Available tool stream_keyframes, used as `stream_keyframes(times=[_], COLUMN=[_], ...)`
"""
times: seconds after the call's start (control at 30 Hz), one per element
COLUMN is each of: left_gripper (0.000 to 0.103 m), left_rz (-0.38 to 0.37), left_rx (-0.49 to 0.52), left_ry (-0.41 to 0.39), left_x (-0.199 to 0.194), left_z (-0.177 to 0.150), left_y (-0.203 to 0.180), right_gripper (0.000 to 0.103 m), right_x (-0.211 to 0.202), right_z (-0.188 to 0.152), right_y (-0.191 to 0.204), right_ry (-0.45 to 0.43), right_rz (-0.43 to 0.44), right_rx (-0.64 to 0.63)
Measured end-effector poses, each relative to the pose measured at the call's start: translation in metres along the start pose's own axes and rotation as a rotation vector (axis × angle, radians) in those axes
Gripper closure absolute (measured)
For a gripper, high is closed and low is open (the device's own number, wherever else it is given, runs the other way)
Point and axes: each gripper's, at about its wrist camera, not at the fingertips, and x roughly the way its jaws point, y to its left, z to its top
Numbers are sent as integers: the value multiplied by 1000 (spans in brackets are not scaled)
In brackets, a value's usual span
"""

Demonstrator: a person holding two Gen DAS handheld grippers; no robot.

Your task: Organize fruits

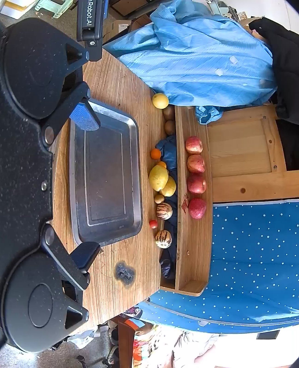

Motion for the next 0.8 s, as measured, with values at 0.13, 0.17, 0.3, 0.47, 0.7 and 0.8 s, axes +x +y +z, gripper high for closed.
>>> stream_keyframes(times=[0.13,0.17,0.3,0.47,0.7,0.8], left_gripper=[1,1,1,1,1,1], left_rz=[8,8,6,7,7,6], left_rx=[5,5,3,2,1,2], left_ry=[-1,0,0,0,-1,0], left_x=[0,0,0,0,2,1], left_z=[0,0,0,0,-5,-4], left_y=[0,0,0,0,1,3], right_gripper=[0,0,0,0,0,0], right_x=[1,0,1,1,0,0], right_z=[0,0,0,0,0,0], right_y=[0,0,-1,-1,-1,-2], right_ry=[2,2,2,3,0,0], right_rz=[2,2,1,1,1,1], right_rx=[1,1,0,0,-3,-2])
